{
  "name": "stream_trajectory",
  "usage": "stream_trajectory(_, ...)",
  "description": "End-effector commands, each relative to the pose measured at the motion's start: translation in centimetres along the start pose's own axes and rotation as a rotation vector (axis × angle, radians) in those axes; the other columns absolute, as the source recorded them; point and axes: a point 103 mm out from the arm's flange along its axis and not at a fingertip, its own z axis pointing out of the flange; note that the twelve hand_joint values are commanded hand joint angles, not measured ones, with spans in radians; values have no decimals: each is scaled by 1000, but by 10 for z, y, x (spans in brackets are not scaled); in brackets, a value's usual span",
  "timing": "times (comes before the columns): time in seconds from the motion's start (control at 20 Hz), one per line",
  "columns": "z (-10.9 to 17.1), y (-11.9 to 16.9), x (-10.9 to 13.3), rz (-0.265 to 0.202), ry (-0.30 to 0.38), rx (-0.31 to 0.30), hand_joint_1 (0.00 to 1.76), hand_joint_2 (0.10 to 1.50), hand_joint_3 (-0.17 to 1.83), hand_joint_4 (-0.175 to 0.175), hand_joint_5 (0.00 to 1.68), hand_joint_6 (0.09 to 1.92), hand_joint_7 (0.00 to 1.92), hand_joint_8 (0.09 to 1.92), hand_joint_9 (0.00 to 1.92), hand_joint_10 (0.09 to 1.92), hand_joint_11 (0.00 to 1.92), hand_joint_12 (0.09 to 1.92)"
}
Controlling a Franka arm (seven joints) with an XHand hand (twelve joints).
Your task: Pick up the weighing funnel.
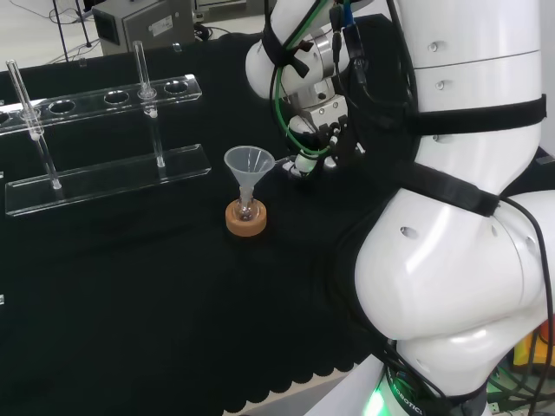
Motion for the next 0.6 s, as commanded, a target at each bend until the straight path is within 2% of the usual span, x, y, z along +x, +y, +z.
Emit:
stream_trajectory(0.05, -17, -14, -7, 18, -18, -14, 1028, 775, 704, 175, 993, 1169, 576, 649, 974, 457, 691, 1184)
stream_trajectory(0.6, -48, -53, -26, 62, -2, -57, 1033, 753, 743, 175, 999, 1178, 582, 652, 980, 451, 698, 1179)
